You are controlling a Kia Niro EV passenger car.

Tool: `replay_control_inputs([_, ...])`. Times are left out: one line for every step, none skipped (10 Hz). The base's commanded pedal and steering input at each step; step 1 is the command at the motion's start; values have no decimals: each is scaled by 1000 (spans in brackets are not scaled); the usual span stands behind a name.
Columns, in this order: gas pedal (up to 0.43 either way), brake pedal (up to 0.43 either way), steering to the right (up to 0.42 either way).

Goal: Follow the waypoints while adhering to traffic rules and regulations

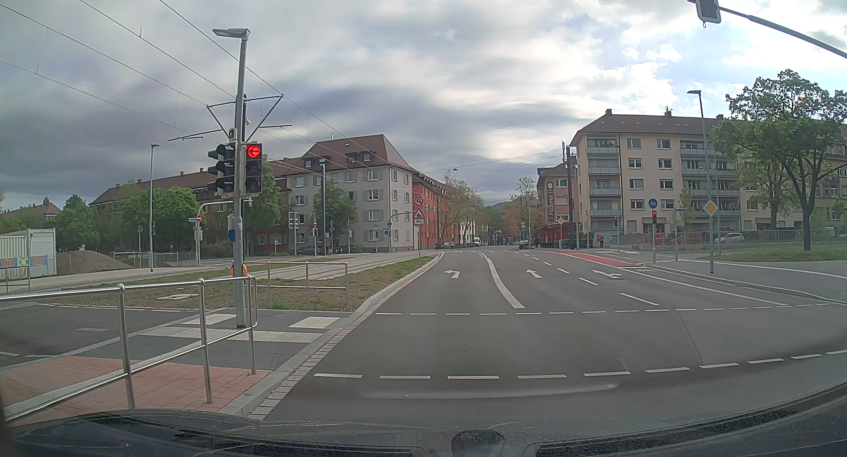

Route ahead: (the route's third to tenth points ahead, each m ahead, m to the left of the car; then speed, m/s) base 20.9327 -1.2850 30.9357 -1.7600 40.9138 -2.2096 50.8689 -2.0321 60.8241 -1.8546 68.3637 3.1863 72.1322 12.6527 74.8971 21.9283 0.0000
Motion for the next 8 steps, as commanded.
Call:
replay_control_inputs([0,256,10])
replay_control_inputs([0,250,11])
replay_control_inputs([0,250,11])
replay_control_inputs([0,250,10])
replay_control_inputs([0,250,10])
replay_control_inputs([0,250,11])
replay_control_inputs([0,250,11])
replay_control_inputs([0,250,11])
